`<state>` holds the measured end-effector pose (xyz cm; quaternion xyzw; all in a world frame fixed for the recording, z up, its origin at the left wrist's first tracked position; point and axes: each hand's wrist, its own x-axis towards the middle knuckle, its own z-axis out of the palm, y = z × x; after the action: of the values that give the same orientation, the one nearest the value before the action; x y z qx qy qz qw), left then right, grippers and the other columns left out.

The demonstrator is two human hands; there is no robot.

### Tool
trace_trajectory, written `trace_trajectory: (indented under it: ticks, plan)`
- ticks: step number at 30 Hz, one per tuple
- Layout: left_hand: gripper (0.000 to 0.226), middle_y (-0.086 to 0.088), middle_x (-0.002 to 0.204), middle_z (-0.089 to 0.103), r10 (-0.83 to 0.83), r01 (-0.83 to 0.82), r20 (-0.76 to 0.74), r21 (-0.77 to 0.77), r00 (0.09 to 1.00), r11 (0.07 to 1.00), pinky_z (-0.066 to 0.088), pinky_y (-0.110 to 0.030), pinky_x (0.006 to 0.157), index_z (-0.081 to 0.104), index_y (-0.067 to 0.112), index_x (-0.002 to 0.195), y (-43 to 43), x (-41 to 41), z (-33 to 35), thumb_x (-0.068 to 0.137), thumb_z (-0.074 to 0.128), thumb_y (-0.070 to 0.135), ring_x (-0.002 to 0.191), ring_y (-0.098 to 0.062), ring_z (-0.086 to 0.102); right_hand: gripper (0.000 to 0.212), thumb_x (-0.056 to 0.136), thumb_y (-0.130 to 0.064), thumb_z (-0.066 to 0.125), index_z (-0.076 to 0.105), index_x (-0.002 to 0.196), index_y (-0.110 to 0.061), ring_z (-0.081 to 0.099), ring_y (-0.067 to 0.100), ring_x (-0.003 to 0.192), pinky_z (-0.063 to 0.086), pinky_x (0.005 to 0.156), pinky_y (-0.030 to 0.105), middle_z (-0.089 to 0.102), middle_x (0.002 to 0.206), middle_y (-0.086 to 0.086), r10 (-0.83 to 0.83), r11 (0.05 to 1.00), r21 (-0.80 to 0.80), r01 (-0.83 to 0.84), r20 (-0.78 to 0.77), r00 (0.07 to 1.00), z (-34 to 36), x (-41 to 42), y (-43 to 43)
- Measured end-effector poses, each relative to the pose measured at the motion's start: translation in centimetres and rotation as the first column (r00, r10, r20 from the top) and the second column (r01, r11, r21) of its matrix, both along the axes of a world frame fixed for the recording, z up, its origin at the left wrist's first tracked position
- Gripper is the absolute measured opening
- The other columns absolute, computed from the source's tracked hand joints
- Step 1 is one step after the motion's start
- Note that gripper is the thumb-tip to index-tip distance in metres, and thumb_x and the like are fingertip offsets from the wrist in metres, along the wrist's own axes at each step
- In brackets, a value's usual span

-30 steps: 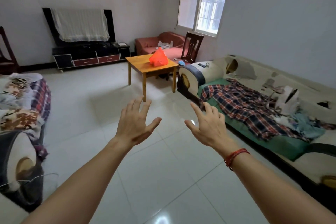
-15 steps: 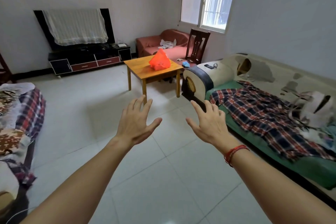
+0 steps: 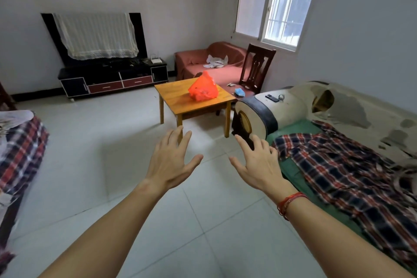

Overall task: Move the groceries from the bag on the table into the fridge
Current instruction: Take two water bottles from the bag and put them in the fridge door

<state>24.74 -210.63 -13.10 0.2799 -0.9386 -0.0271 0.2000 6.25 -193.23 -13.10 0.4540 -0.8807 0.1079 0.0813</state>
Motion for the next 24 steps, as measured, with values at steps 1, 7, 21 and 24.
trace_trajectory:
  ticks: [1, 7, 21, 24]
  plan:
    - [0.078, -0.006, 0.157, 0.029, 0.002, -0.002, -0.003, -0.006, 1.000, 1.000, 0.034, -0.048, 0.112, 0.033, 0.021, 0.150, -1.5, -1.2, -0.3, 0.090, 0.030, 0.071, 0.145, -0.025, 0.024, 0.067, 0.098, -0.065, 0.033, 0.021, 0.157, -0.037, 0.034, 0.031, 0.141, 0.031, 0.114, 0.055, 0.033, 0.157, 0.012, 0.002, 1.000, 0.003, -0.002, 0.002, 1.000, -0.3, -1.2, -1.6]
    - [0.080, -0.009, 0.156, 0.031, -0.004, 0.004, -0.016, 0.023, 1.000, 1.000, 0.032, -0.047, 0.112, 0.037, 0.018, 0.149, -12.0, -9.0, -1.4, 0.088, 0.029, 0.071, 0.142, -0.028, 0.028, 0.067, 0.097, -0.065, 0.036, 0.025, 0.156, -0.037, 0.037, 0.030, 0.137, 0.033, 0.111, 0.051, 0.036, 0.154, 0.009, 0.000, 1.000, 0.031, 0.001, -0.012, 1.000, -1.1, -9.0, -12.0]
    - [0.080, -0.008, 0.158, 0.029, -0.024, 0.022, 0.030, 0.057, 0.999, 0.998, 0.030, -0.047, 0.113, 0.035, 0.022, 0.149, -31.8, -27.7, -1.5, 0.087, 0.029, 0.072, 0.145, -0.028, 0.024, 0.066, 0.096, -0.064, 0.037, 0.025, 0.155, -0.038, 0.039, 0.031, 0.134, 0.034, 0.110, 0.053, 0.037, 0.152, 0.007, -0.051, 0.998, 0.028, 0.050, 0.041, 0.998, -0.9, -26.9, -31.5]
    - [0.081, -0.008, 0.159, 0.027, -0.010, 0.007, 0.040, 0.074, 0.999, 0.997, 0.029, -0.049, 0.113, 0.034, 0.022, 0.150, -35.0, -31.9, -2.7, 0.086, 0.028, 0.073, 0.145, -0.030, 0.022, 0.066, 0.096, -0.064, 0.038, 0.024, 0.155, -0.039, 0.040, 0.030, 0.132, 0.036, 0.108, 0.051, 0.037, 0.150, 0.006, -0.041, 0.998, 0.045, 0.038, 0.048, 0.998, -1.7, -31.1, -35.1]
